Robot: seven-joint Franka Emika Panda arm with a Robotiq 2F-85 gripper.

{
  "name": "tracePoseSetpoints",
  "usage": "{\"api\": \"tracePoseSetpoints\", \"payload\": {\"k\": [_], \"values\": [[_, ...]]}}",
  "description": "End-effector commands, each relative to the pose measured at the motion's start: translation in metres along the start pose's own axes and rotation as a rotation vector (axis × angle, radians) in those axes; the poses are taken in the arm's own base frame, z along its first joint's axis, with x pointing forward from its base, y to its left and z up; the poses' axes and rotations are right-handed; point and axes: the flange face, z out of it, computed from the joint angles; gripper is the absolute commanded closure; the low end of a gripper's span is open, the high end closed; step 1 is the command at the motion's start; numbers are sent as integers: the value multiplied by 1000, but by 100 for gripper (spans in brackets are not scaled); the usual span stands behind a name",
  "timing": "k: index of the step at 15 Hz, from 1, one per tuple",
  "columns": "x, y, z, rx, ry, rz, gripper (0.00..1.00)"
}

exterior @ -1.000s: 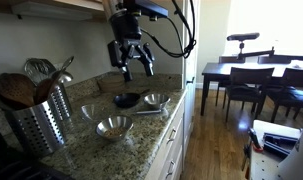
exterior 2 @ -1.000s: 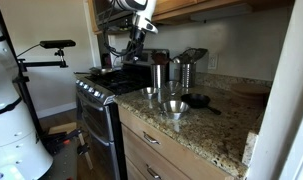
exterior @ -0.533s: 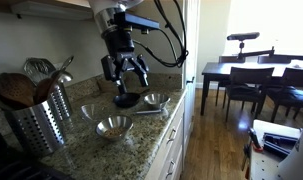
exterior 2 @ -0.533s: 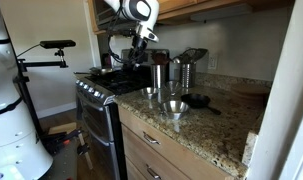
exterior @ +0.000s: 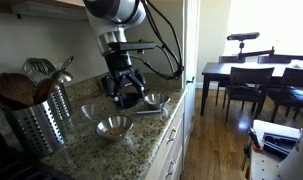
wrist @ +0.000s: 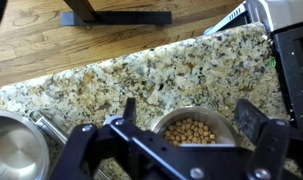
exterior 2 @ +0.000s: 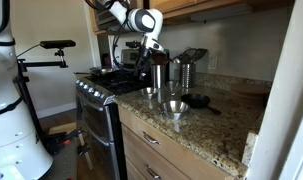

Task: Pour the contents in the bowl on the left into the bowl on the right

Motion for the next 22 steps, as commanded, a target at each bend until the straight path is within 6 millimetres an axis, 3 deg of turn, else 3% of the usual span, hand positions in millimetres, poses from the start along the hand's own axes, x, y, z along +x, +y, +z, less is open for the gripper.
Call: {"api": "tracePoseSetpoints", "payload": {"k": [1, 11, 22], "values": [[15, 8, 15, -28, 27, 71, 0], [52, 36, 40, -2, 88, 213, 0], [83, 33, 68, 23, 113, 277, 0]]}}
